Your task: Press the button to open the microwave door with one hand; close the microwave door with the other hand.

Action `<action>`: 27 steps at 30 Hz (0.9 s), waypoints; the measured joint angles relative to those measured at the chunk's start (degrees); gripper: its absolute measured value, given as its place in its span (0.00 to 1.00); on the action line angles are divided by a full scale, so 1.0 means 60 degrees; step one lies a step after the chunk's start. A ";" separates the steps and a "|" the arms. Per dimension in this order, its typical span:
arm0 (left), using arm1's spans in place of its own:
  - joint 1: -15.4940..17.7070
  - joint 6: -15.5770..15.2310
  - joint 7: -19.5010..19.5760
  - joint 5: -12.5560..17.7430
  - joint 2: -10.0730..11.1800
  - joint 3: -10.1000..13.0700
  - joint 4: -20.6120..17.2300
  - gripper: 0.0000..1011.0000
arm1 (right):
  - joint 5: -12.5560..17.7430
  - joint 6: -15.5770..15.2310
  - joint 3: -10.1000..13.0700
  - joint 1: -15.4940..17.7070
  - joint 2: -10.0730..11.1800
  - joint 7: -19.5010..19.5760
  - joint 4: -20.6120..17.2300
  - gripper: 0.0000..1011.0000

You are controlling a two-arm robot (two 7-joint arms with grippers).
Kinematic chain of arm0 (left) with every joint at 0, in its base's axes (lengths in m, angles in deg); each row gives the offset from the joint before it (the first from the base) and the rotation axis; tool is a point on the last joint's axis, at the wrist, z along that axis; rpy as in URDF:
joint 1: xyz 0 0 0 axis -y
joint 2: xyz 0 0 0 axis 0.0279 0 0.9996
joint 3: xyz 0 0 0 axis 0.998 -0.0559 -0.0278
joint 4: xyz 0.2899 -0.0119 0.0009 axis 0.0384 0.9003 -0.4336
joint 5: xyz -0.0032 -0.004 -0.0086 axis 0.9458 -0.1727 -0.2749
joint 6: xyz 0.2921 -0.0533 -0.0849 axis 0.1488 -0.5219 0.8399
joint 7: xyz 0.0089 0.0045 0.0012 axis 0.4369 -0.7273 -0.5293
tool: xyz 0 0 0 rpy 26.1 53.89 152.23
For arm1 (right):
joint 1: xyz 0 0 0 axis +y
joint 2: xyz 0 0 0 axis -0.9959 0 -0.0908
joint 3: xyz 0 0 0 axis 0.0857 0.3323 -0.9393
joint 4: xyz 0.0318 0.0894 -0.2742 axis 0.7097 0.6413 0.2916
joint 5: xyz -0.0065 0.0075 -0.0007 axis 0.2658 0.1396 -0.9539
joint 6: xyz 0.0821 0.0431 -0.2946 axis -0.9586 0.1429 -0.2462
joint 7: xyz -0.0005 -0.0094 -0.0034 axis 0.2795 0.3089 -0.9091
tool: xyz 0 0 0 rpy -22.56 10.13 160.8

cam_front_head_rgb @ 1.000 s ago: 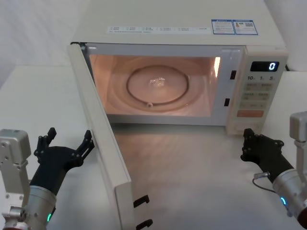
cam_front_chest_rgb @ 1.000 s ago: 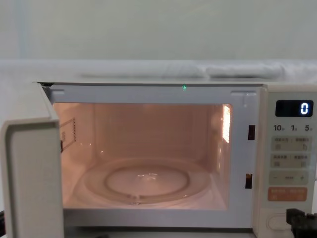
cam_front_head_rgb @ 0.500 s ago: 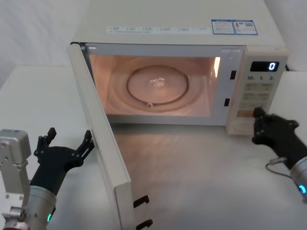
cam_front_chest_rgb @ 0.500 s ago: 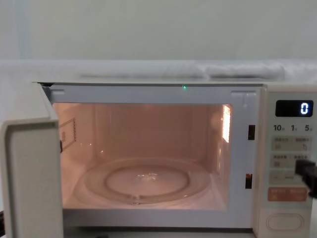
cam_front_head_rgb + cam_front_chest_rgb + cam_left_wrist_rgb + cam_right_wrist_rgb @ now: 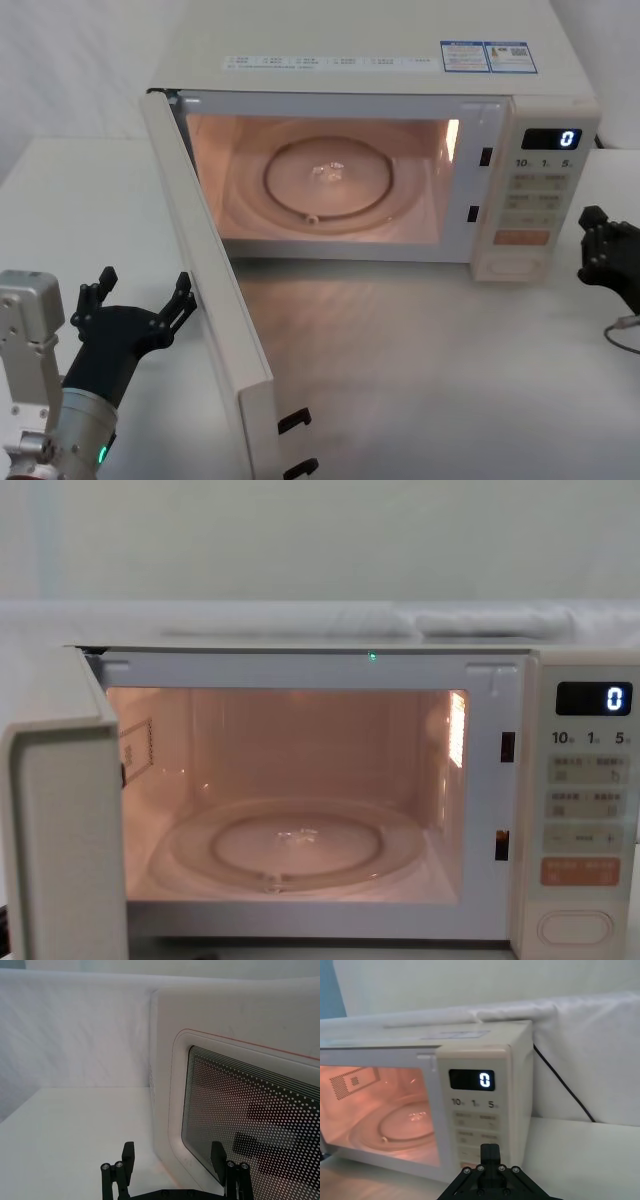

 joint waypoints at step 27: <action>0.0000 0.0000 -0.0001 0.0000 0.0000 0.0001 0.0000 0.99 | 0.0614 0.0019 0.0325 0.0004 0.0533 -0.0081 0.0409 0.12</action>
